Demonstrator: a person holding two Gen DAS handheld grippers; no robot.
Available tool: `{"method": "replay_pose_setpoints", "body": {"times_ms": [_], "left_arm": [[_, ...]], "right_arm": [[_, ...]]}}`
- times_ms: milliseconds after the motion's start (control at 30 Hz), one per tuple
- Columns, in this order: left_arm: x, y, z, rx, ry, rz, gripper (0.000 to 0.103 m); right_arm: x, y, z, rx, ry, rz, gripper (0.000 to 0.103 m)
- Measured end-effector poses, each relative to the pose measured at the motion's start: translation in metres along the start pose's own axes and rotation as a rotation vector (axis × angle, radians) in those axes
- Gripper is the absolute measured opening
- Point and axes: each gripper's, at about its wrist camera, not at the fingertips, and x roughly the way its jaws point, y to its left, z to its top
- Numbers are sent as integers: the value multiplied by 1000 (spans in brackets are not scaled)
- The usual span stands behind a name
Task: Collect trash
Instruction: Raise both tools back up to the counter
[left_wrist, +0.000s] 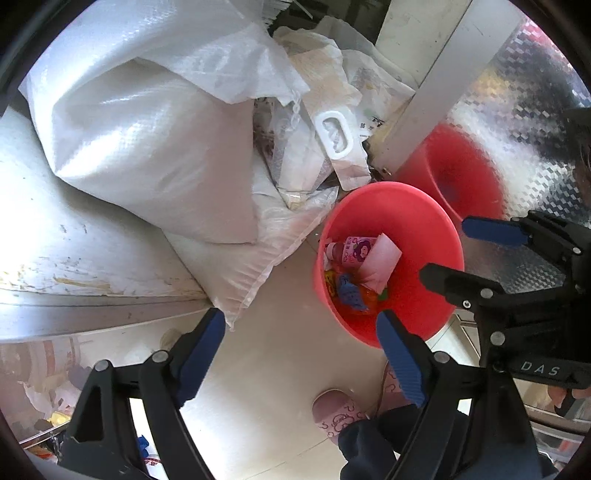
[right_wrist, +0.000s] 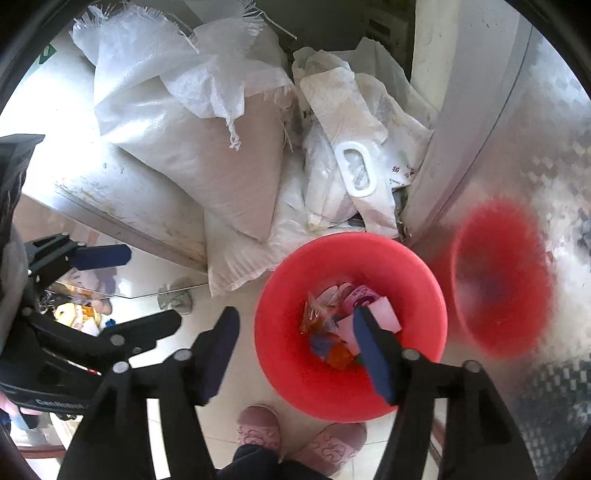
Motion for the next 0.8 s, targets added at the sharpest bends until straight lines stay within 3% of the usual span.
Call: {"method": "replay_pose_setpoints", "body": {"times_ms": [333, 700, 800], "left_arm": [[-48, -6, -1, 1, 1, 30, 83], [-166, -17, -13, -4, -19, 43, 83], [-202, -21, -18, -13, -22, 39, 83]], "right_arm": [[-42, 5, -2, 18, 13, -48, 81], [-148, 36, -9, 40, -1, -139, 101], [-181, 47, -12, 45, 8, -151, 102]]}}
